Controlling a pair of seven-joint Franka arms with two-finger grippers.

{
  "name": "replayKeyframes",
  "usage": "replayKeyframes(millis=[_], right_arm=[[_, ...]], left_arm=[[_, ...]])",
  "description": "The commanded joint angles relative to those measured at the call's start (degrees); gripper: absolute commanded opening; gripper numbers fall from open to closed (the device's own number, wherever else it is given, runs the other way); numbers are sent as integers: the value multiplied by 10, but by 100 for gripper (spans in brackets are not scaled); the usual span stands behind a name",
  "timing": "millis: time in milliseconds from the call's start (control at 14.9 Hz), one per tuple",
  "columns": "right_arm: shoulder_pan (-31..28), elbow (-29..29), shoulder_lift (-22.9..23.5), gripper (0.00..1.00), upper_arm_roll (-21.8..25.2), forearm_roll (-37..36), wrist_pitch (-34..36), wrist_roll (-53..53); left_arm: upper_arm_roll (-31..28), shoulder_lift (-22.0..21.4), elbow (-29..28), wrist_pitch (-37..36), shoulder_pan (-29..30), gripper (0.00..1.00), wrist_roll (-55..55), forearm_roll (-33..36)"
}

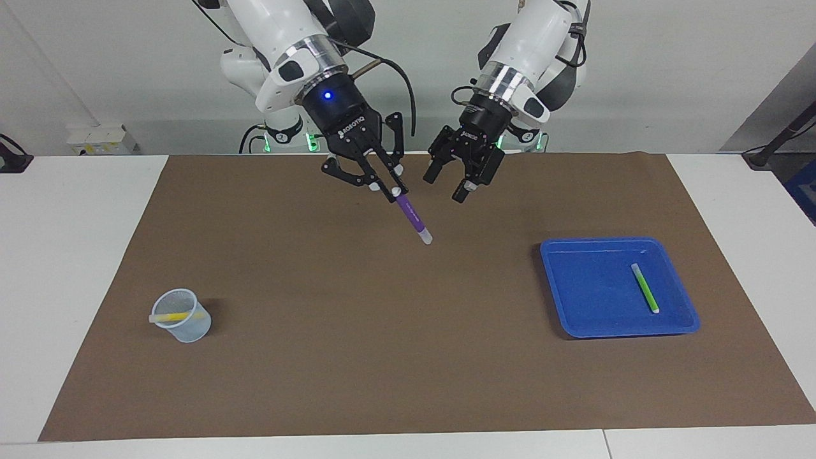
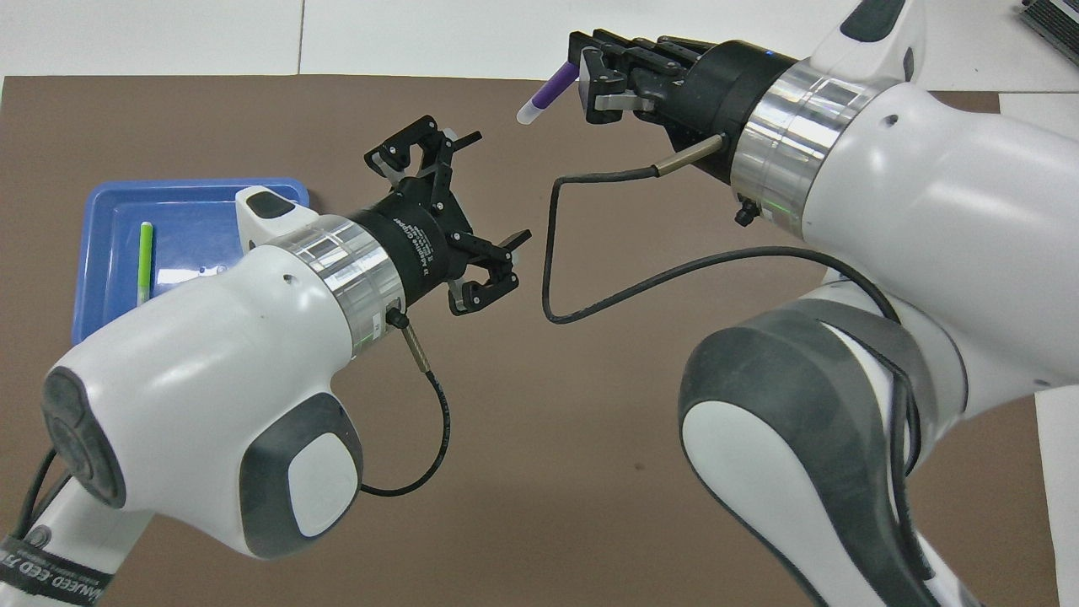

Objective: Right arm passes pens to left for tray arrangement
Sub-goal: 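Bring the purple pen toward the open left gripper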

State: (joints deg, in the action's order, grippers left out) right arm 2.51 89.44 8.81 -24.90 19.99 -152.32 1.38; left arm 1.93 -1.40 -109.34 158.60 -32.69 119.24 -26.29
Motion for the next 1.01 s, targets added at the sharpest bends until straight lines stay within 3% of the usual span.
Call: replayKeyframes(millis=[0,268,604,939], right_arm=[[1,13,-5,0,-2,1,-19,-8],[16,20,-8,0,-2,2,-19,-7],[17,28,-14,0,-3,3,-18,-13],[29,50,-27,0,-3,10,-18,-20]], left_arm=[[-7,57,57,11,-17,100,14,-2],[-7,92,92,10,-20,100,14,10],[-8,97,102,10,-11,99,24,7],[-10,98,98,9,-7,88,26,9]])
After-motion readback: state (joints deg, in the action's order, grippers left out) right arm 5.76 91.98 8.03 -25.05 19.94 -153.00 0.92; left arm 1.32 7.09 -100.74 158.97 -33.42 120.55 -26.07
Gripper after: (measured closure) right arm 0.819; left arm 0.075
